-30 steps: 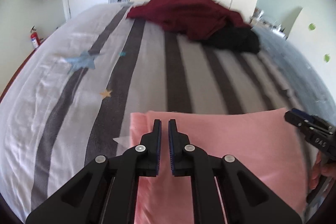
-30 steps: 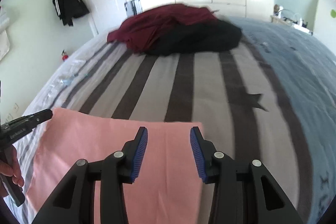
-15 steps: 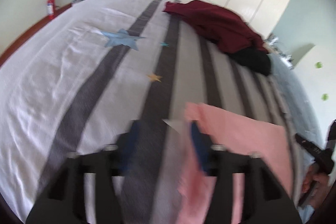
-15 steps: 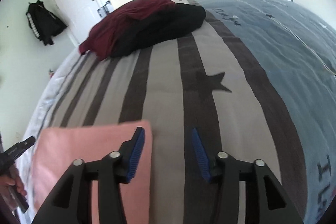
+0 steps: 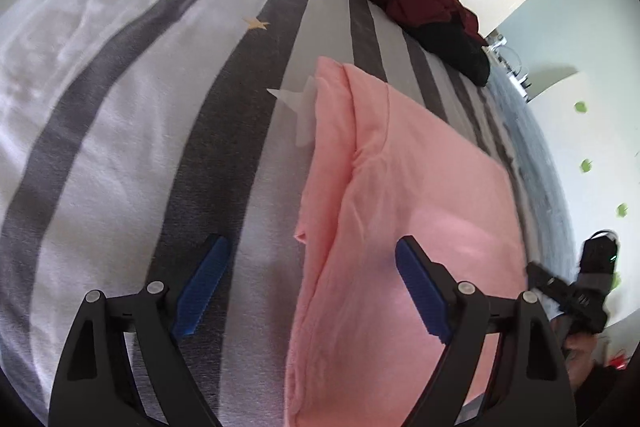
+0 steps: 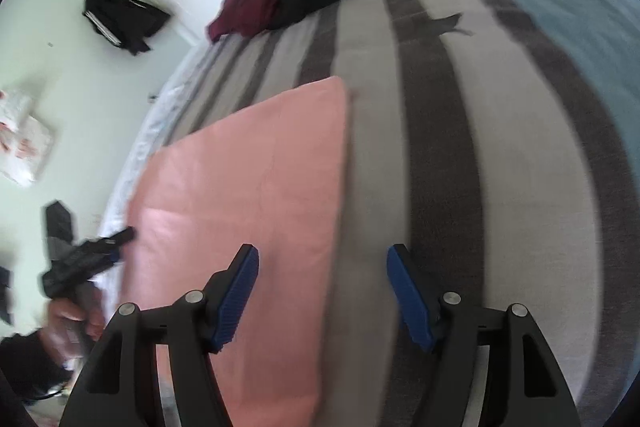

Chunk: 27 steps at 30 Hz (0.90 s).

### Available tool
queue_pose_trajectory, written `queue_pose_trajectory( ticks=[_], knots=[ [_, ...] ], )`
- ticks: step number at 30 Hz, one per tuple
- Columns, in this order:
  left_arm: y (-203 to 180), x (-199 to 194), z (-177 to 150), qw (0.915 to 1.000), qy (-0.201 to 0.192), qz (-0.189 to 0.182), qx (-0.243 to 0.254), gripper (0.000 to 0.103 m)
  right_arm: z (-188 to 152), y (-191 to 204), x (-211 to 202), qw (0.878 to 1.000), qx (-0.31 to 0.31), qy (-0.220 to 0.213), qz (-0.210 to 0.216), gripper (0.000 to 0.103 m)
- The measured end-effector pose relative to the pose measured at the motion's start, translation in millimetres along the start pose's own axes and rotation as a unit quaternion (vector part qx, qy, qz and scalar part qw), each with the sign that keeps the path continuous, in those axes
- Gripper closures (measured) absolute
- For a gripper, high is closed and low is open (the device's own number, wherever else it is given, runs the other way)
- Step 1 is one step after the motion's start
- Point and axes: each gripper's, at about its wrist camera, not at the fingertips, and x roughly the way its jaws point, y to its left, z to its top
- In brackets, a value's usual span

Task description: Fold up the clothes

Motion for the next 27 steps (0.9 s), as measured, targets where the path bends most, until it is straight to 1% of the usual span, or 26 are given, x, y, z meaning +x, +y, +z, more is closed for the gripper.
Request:
queue_pose_trajectory(
  ticks=[1,2,3,4,5,6,7,9,10,12,14,17,20,22,23,24,26,27],
  knots=[
    [-0.7,1.3,0.4,0.9998,0.004,-0.019,-0.007,0.020,0.4,3.2,4.3,1.000,-0.006,0.006,0.006,0.040],
    [-3.2,3.8,0.0,0.9995,0.011,-0.029,-0.008,0.020,-2.1,8.6,9.9,1.000,-0.018,0.016,0.008,0.039],
    [-6.1,6.6,-0.5,0.9992,0.018,-0.037,-0.006,0.020,-2.9,8.8,12.8,1.000,-0.018,0.018,0.011,0.039],
    [-10.7,9.6,-1.7,0.9992,0.023,-0.031,0.004,0.021,-3.2,7.7,14.9,1.000,-0.013,0.018,0.014,0.039],
    [-15.9,13.0,-3.4,0.9991,0.029,-0.025,0.017,0.021,-0.8,1.7,14.9,1.000,0.005,0.015,0.025,0.040],
    [-18.5,12.4,-4.4,0.9990,0.033,-0.025,0.017,0.022,2.2,-5.5,14.3,0.999,0.027,0.013,0.038,0.048],
    [-17.8,11.4,-4.5,0.9989,0.036,-0.030,0.009,0.023,3.3,-12.7,13.2,0.998,0.043,0.013,0.041,0.060],
    [-14.9,10.6,-4.4,0.9984,0.041,-0.038,-0.006,0.032,1.5,-26.5,10.9,0.997,0.060,0.019,0.052,0.071],
    [-13.3,10.9,-4.6,0.9983,0.043,-0.038,-0.012,0.033,1.0,-29.5,11.1,0.996,0.064,0.024,0.059,0.071],
    [-10.1,13.5,-2.2,0.9979,0.046,-0.041,-0.020,0.034,2.8,-31.7,12.2,0.995,0.068,0.038,0.066,0.072],
    [-10.4,16.9,-0.1,0.9972,0.049,-0.049,-0.026,0.034,8.3,-29.6,14.9,0.994,0.063,0.053,0.066,0.069],
    [-15.3,23.6,2.2,0.9966,0.049,-0.065,-0.008,0.033,12.5,-27.7,19.5,0.994,0.048,0.067,0.073,0.064],
    [-10.2,22.9,3.3,0.9949,0.046,-0.090,-0.003,0.033,11.7,-23.4,19.8,0.994,0.043,0.065,0.075,0.052],
    [-9.2,22.5,4.1,0.9937,0.047,-0.101,-0.002,0.035,11.4,-16.5,20.2,0.995,0.045,0.055,0.068,0.041],
    [-10.8,23.2,5.1,0.9929,0.050,-0.108,0.003,0.043,11.6,-14.1,20.4,0.995,0.049,0.051,0.065,0.041],
    [-14.0,26.3,6.2,0.9917,0.059,-0.114,0.011,0.055,11.8,-11.8,20.5,0.996,0.052,0.047,0.062,0.041],
    [-23.1,33.3,7.8,0.9903,0.071,-0.116,0.029,0.062,12.4,-6.7,20.8,0.996,0.059,0.040,0.061,0.042],
    [-25.5,35.4,7.8,0.9897,0.075,-0.117,0.034,0.069,11.8,-4.4,21.3,0.996,0.059,0.038,0.062,0.044]
  ],
)
